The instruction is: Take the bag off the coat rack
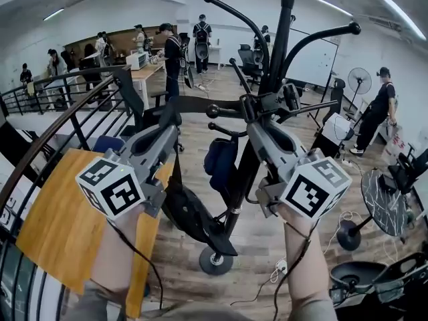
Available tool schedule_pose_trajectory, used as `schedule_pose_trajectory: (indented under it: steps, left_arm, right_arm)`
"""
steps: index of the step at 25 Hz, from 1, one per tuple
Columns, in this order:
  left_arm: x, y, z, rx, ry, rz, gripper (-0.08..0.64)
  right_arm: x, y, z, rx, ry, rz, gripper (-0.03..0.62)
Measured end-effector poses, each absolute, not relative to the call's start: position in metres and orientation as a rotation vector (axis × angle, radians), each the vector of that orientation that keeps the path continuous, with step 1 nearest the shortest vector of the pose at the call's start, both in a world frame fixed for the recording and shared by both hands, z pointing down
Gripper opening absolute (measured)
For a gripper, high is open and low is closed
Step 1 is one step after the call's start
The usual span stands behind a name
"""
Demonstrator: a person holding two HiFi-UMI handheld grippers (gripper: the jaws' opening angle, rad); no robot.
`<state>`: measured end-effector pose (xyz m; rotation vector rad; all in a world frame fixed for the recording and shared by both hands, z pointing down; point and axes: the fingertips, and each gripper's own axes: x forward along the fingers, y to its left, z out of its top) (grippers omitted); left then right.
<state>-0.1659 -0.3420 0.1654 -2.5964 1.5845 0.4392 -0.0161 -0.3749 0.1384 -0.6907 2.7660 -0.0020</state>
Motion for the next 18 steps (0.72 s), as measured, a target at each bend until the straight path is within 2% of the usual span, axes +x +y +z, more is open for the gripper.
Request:
schedule_pose_trajectory:
  steps: [12,18]
  left_arm:
    - [-0.203,-0.28,0.111,-2.419,1.653,0.436,0.015]
    - [-0.228,-0.242,0.114,-2.324,1.765,0.403,0.015]
  right_arm:
    - [-0.052,-0.314,0.089,-0.355,2.786,0.119,0.057]
    - [-0.082,-0.282,0.087,-0.172,2.814,0.14,0.057]
